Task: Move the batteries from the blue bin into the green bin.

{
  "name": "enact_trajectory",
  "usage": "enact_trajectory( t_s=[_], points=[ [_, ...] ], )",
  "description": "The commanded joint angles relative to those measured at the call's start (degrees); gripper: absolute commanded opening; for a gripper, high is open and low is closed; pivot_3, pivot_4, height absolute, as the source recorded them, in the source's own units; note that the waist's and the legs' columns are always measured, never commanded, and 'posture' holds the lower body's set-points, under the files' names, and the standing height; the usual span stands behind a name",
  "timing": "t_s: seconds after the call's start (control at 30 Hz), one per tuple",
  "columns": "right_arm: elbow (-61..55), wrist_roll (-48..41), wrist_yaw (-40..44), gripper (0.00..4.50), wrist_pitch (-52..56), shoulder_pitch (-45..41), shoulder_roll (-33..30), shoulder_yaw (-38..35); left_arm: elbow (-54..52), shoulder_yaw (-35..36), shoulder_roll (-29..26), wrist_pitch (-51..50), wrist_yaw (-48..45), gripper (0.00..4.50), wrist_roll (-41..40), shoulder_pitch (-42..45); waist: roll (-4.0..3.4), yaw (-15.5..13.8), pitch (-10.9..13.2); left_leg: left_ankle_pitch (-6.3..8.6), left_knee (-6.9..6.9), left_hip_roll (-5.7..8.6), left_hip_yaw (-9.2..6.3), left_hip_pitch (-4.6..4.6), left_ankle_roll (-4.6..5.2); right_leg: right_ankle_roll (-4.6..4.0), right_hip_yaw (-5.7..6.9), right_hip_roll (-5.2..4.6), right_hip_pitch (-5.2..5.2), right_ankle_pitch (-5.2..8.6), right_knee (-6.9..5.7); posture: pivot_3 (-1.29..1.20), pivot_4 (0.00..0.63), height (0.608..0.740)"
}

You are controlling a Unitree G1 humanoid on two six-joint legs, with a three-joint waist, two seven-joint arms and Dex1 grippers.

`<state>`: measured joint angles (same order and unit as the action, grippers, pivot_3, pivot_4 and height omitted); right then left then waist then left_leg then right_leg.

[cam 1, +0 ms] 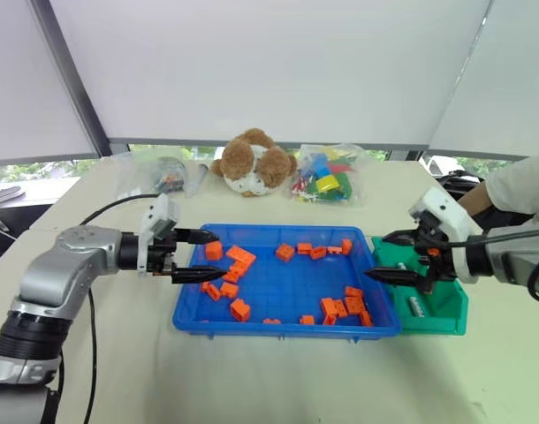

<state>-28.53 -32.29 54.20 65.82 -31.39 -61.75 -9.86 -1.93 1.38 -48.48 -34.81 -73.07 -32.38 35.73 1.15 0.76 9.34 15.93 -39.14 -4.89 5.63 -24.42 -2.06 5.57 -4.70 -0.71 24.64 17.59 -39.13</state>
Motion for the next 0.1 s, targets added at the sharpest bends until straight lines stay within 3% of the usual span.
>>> enact_trajectory(
  t_s=[0.03, 0.1],
  points=[
    [-1.74, -1.74, 0.15, 4.43, -1.43, -0.56, -1.29, -2.01, -2.36, 2.5, -1.76, -1.22, -0.57, 4.5, -1.78, -0.16, 0.0, -0.06, 0.0, 0.0, 0.0, 0.0, 0.0, 0.0, 0.0, 0.0, 0.0, 0.0, 0.0, 0.0, 0.0, 0.0, 0.15, 0.733],
    [-2.46, -2.48, 0.38, 4.43, -1.74, -0.24, -1.39, -1.87, -2.79, 2.8, -2.49, -2.07, -0.8, 4.5, -2.49, -0.43, 0.0, -0.05, 0.0, 0.0, -0.01, 0.0, 0.0, 0.0, 0.0, 0.0, 0.0, -0.01, 0.0, 0.0, 0.0, 0.0, 0.15, 0.733]
  ],
)
